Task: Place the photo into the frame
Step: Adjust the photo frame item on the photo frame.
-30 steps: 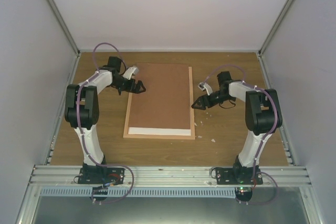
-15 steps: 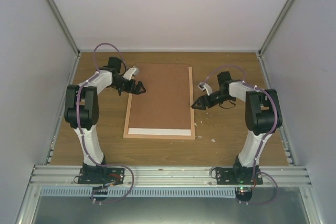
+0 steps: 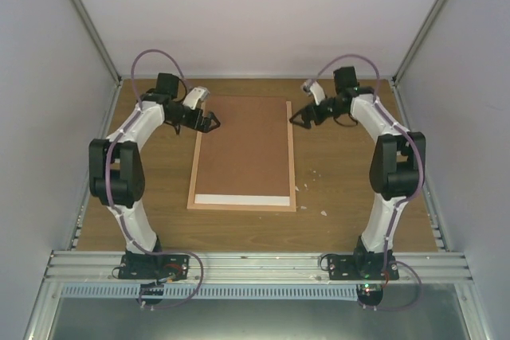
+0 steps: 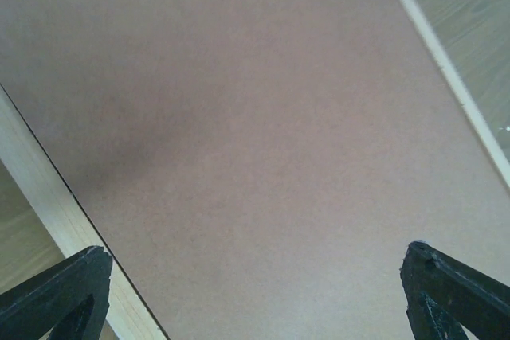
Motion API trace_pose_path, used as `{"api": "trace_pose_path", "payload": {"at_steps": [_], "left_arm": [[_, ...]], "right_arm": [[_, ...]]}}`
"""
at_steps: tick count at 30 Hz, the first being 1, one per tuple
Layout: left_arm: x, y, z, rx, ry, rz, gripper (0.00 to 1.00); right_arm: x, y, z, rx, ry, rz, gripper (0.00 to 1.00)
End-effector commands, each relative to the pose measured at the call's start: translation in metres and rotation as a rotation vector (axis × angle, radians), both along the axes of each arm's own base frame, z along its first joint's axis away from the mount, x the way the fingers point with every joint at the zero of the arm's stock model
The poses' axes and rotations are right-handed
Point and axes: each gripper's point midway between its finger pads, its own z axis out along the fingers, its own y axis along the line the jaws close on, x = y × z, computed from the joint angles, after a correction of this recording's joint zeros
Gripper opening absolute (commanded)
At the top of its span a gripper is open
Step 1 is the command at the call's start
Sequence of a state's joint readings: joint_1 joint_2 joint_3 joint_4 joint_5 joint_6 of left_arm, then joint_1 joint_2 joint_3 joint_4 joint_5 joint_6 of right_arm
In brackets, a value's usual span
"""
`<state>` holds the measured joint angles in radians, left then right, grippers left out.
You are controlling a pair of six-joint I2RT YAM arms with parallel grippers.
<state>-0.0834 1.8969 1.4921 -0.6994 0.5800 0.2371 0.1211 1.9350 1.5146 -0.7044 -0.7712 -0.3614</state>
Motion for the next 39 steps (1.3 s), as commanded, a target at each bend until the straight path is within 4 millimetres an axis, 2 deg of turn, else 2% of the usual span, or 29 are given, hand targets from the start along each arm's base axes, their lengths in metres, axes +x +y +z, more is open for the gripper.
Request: {"api": "trace_pose_path", "payload": {"at_steps": [1, 5, 8, 10, 14, 19, 22, 25, 27, 31, 33, 37, 39], "left_arm": [[-0.012, -0.016, 0.043, -0.002, -0.217, -0.116, 0.99], [-0.051, -0.037, 0.053, 0.096, -0.343, -0.286, 0.99], [-0.085, -0.050, 0.048, 0.145, -0.370, -0.396, 0.99], [-0.106, -0.055, 0.041, 0.164, -0.358, -0.445, 0.99], [-0.133, -0.062, 0.032, 0.183, -0.333, -0.483, 0.99], [-0.152, -0.072, 0.023, 0.192, -0.341, -0.508, 0.99], [-0.163, -0.080, 0.013, 0.200, -0.325, -0.534, 0.99], [-0.179, -0.088, -0.003, 0.242, -0.324, -0.585, 0.99], [-0.194, -0.097, -0.012, 0.287, -0.355, -0.644, 0.99], [-0.212, -0.101, -0.023, 0.348, -0.408, -0.708, 0.99], [-0.220, -0.102, -0.027, 0.361, -0.409, -0.734, 0.99], [-0.222, -0.099, -0.024, 0.369, -0.403, -0.699, 0.99], [-0.209, -0.094, -0.014, 0.351, -0.410, -0.633, 0.99]], "right_arm": [[0.060, -0.012, 0.008, -0.098, -0.104, -0.074, 0.92], [0.118, -0.018, 0.018, -0.134, -0.179, -0.170, 0.97], [0.154, -0.019, 0.023, -0.188, -0.268, -0.228, 1.00], [0.174, -0.020, 0.017, -0.263, -0.328, -0.264, 1.00], [0.203, -0.022, 0.004, -0.364, -0.406, -0.317, 1.00], [0.228, -0.024, -0.013, -0.388, -0.435, -0.392, 1.00], [0.239, -0.022, -0.018, -0.367, -0.442, -0.427, 1.00], [0.245, -0.012, -0.023, -0.342, -0.461, -0.433, 1.00], [0.247, -0.002, -0.028, -0.336, -0.473, -0.423, 1.00], [0.247, 0.023, -0.036, -0.359, -0.524, -0.388, 1.00], [0.248, 0.029, -0.038, -0.370, -0.544, -0.381, 1.00], [0.248, 0.035, -0.034, -0.360, -0.556, -0.372, 1.00], [0.246, 0.037, -0.032, -0.358, -0.554, -0.357, 1.00]]}}
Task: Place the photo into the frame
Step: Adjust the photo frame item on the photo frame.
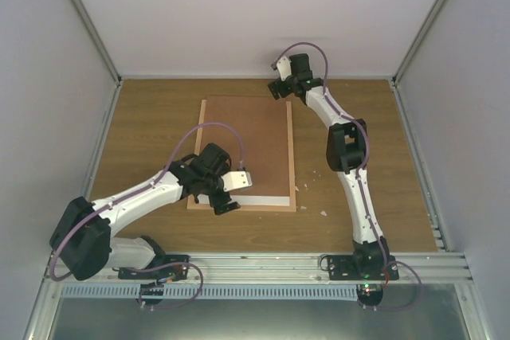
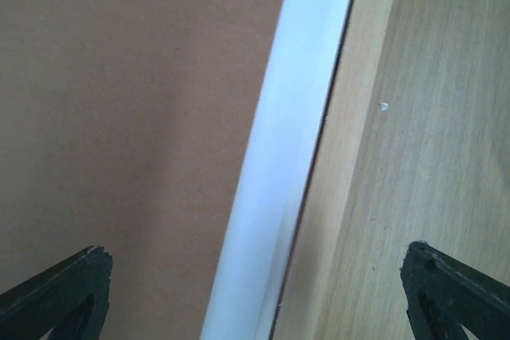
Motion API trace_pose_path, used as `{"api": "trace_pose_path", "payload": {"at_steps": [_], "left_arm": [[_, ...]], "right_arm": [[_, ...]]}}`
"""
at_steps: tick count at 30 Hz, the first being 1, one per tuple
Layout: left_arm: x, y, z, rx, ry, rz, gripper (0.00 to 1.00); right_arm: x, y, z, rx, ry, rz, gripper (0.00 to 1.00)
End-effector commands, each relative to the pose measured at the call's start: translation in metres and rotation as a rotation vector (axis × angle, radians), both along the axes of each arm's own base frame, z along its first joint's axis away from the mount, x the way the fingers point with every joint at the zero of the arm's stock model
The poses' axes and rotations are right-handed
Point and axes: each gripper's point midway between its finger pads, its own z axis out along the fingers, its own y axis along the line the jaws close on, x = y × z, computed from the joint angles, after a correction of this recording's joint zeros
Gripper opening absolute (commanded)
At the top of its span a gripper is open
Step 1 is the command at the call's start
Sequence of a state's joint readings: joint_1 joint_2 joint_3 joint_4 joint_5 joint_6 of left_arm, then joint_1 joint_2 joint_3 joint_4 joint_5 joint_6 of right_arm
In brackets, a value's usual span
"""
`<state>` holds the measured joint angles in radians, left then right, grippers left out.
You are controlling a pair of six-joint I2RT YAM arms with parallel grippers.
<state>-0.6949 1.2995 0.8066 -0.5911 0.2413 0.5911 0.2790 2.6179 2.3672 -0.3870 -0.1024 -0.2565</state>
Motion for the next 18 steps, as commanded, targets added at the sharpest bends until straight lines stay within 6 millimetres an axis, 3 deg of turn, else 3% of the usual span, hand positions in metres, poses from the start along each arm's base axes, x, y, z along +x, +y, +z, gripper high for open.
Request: {"api": "trace_pose_path", "payload": {"at_steps": [1, 6, 11, 16, 18], "left_arm": [[0.034, 0.005, 0.029, -0.080, -0.081, 0.116, 0.99], [0.110, 0.034, 0.055, -0.187, 0.013, 0.353, 0.99], [0.189, 0.070, 0.083, -0.412, 0.141, 0.567, 0.99], [0.254, 0.104, 0.074, -0.508, 0.207, 0.709, 0.99], [0.277, 0.113, 0.064, -0.551, 0.245, 0.746, 0.99]], "right_arm": [[0.007, 0.002, 0.009, -0.001, -0.044, 0.015, 1.00], [-0.002, 0.000, 0.022, 0.032, -0.012, 0.013, 1.00], [-0.032, -0.003, 0.048, 0.298, 0.145, 0.083, 1.00], [-0.069, -0.006, 0.046, 0.530, 0.359, 0.155, 1.00], [-0.074, -0.011, 0.041, 0.569, 0.405, 0.149, 1.00]]}}
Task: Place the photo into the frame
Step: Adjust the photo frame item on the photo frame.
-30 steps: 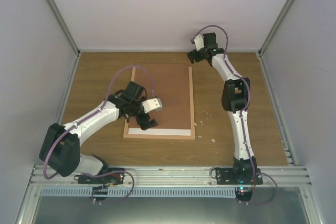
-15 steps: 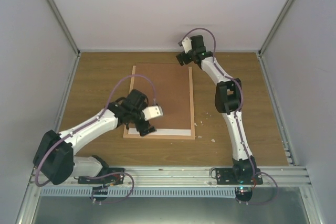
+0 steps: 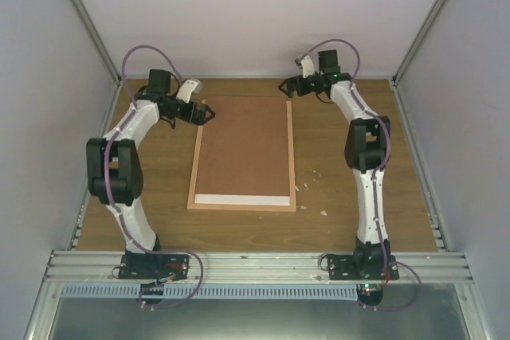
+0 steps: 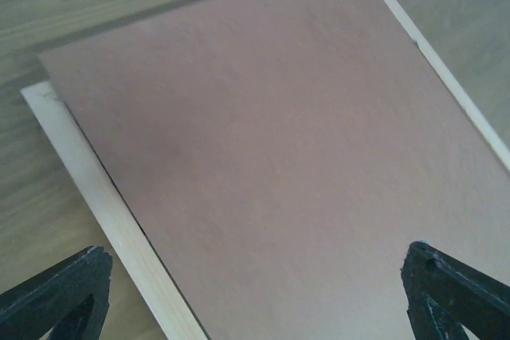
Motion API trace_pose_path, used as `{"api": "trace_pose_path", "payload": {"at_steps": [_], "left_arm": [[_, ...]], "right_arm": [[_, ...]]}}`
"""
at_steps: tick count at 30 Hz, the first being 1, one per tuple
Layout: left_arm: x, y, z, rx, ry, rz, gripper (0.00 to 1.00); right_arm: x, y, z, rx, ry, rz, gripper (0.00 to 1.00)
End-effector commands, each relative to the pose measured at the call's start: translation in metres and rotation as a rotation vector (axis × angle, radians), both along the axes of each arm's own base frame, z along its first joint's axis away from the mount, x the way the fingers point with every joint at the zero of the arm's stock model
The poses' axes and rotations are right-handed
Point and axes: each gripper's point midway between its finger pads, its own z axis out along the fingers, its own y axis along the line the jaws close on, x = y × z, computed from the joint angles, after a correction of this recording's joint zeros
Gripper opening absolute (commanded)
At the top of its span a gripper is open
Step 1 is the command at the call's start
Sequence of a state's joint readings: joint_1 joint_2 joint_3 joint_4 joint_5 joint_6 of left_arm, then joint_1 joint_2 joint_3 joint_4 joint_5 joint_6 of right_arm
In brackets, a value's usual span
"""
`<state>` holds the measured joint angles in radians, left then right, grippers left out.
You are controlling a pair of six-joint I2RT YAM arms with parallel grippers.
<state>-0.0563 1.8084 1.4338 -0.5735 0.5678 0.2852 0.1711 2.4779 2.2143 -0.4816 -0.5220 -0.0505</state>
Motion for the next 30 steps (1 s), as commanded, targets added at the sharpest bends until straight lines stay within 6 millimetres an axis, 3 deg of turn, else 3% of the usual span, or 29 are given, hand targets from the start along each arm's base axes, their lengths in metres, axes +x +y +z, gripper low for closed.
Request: {"api": "trace_pose_path", "payload": {"at_steps": [1, 7, 13, 17, 30], "left_arm": [[0.040, 0.001, -0.005, -0.189, 0.061, 0.041, 0.99], [0.084, 0.011, -0.025, -0.266, 0.071, 0.079, 0.99], [0.117, 0.022, -0.052, -0.287, 0.062, 0.140, 0.99], [0.134, 0.023, -0.072, -0.284, 0.073, 0.146, 0.99], [0.169, 0.017, -0.095, -0.345, 0.069, 0.130, 0.99]], "right_arm": [[-0.030, 0.003, 0.017, 0.216, 0.161, 0.064, 1.00], [-0.022, -0.014, -0.007, 0.263, 0.215, 0.017, 1.00], [-0.020, -0.017, -0.029, 0.297, 0.263, 0.007, 1.00], [-0.018, -0.019, -0.037, 0.291, 0.266, -0.004, 1.00], [-0.012, -0.017, -0.073, 0.315, 0.323, -0.040, 1.00]]}}
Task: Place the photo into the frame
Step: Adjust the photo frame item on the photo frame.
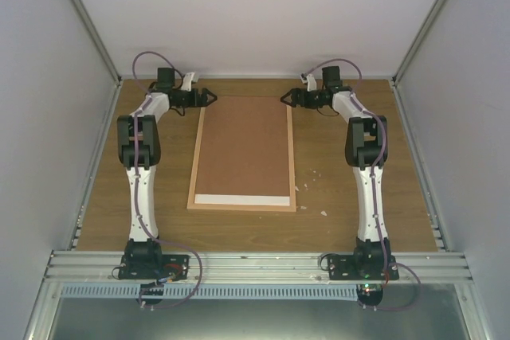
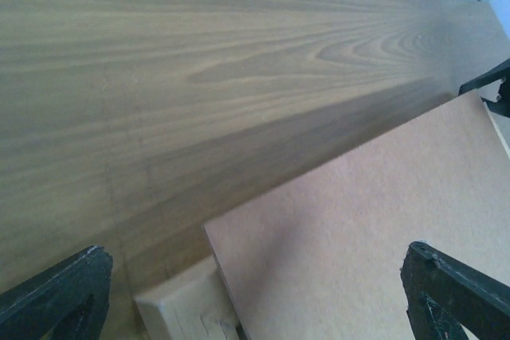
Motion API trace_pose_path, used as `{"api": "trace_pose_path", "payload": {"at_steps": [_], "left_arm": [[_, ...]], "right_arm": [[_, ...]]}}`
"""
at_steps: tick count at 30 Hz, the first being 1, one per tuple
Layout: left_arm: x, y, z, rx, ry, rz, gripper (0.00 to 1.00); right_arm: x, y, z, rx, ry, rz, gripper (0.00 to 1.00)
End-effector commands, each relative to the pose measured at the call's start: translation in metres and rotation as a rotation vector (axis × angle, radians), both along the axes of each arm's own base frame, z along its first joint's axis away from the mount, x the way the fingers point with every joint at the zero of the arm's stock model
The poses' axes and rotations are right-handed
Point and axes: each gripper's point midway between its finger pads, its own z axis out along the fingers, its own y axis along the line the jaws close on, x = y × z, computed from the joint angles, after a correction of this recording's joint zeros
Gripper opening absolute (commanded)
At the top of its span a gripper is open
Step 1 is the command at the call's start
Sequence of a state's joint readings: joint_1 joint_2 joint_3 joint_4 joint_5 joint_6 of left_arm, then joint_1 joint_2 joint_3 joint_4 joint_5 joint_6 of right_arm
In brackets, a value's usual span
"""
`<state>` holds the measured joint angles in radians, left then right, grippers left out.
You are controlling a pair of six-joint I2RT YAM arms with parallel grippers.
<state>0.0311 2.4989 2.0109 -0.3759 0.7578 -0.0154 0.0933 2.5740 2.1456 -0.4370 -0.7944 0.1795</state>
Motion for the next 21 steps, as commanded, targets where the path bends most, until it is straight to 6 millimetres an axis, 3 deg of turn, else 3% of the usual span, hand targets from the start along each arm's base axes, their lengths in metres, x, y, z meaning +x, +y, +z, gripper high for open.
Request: {"api": "trace_pose_path", "payload": {"at_steps": [1, 8, 14, 21], "left_arm": [[0.016, -0.003, 0.005, -0.060, -0.044, -0.023, 0.99], [0.017, -0.021, 0.008, -0.148, -0.046, -0.097, 0.99], [-0.002, -0.036, 0.014, -0.165, -0.030, -0.170, 0.99], [-0.029, -0.036, 0.018, -0.154, -0.019, -0.194, 0.97]], "right_arm": [[0.006, -0.003, -0.016, 0.030, 0.026, -0.023, 1.00], [0.004, 0.014, -0.025, 0.087, 0.046, 0.016, 1.00], [-0.012, 0.041, -0.015, 0.097, 0.030, 0.104, 1.00], [-0.039, 0.048, -0.001, 0.127, 0.046, 0.154, 0.99]]}}
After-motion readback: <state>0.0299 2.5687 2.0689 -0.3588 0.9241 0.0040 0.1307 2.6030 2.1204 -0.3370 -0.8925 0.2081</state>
